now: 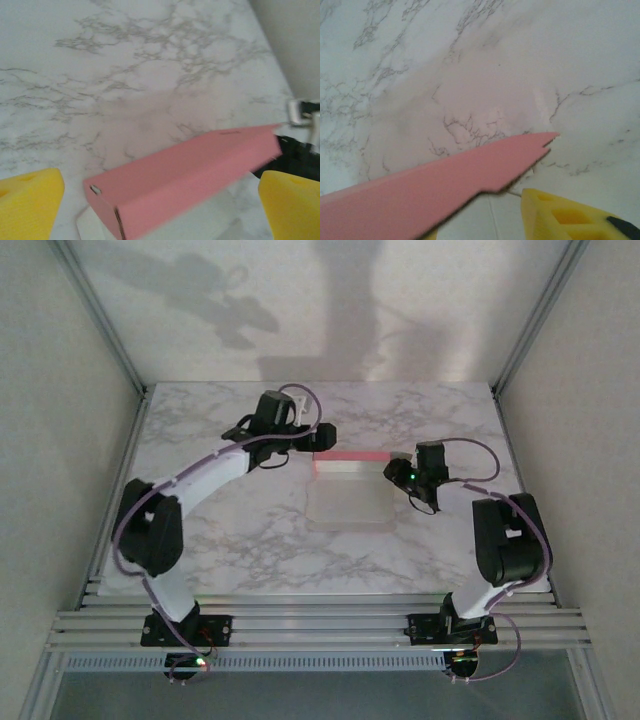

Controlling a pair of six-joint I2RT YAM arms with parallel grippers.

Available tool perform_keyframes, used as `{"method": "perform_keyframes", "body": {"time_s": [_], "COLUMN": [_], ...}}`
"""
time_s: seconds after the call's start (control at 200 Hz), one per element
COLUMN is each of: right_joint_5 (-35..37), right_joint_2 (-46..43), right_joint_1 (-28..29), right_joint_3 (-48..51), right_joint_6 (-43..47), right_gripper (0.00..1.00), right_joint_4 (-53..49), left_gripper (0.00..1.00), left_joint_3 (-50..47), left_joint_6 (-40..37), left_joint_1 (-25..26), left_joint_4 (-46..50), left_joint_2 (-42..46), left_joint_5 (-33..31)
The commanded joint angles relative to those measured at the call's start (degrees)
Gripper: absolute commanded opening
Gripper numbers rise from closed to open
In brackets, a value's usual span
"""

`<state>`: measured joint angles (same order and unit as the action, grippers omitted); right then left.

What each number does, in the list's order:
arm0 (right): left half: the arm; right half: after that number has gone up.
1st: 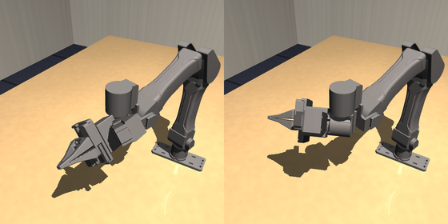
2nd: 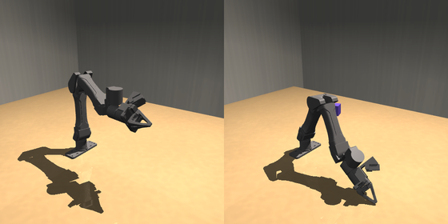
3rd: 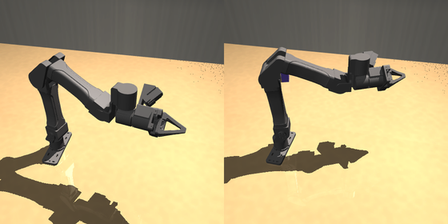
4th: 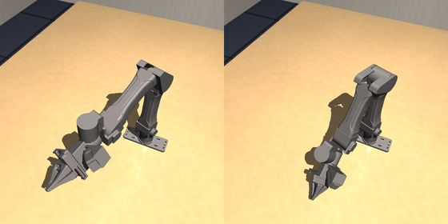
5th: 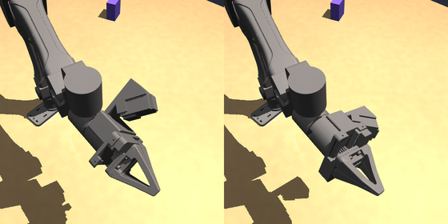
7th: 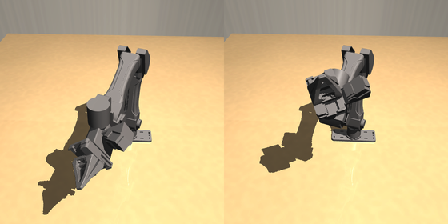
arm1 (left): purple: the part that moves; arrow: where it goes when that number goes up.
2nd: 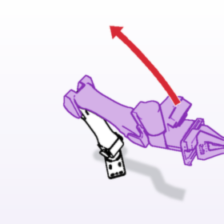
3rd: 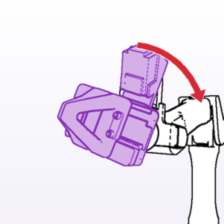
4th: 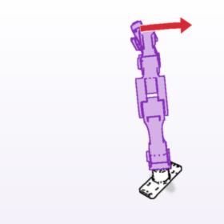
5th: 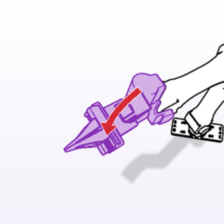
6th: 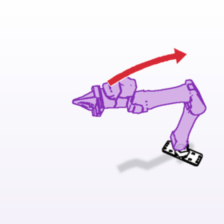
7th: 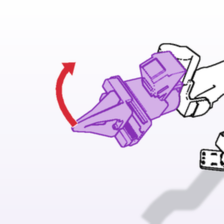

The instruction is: Fold the paper box

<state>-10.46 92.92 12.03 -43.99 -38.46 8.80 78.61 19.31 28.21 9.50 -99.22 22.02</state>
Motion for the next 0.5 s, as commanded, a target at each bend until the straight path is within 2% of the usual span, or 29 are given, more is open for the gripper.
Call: {"method": "perform_keyframes", "body": {"time_s": [0.0, 0.08, 0.195, 0.31, 0.496], "right_joint_5": [-0.2, -1.6, -3.7, -4.5, -6.1], "right_joint_2": [-1.4, -1.2, -0.7, -1.0, -1.8], "right_joint_1": [-0.3, -1.2, -2.8, -3.8, -4.2], "right_joint_3": [0.4, -0.6, -1.8, -2.7, -3.8], "right_joint_6": [2.9, 5.0, 7.7, 9.5, 10.2], "right_gripper": [0.46, 0.48, 0.48, 0.49, 0.49], "right_joint_4": [-3.6, -4.6, -5.6, -7.0, -8.6], "left_gripper": [0.99, 0.99, 0.99, 0.99, 0.99], "left_joint_3": [-5.3, -10.0, -16.0, -17.8, -20.3], "left_joint_6": [0.6, -0.9, -2.0, -0.4, 3.8], "left_joint_1": [0.6, 2.2, 6.4, 9.9, 9.4], "left_joint_4": [1.2, 1.0, -0.5, -1.9, -4.8], "left_joint_2": [5.6, 8.1, 9.4, 8.0, 9.6], "left_joint_5": [6.6, 10.3, 9.2, 1.4, -14.8]}}
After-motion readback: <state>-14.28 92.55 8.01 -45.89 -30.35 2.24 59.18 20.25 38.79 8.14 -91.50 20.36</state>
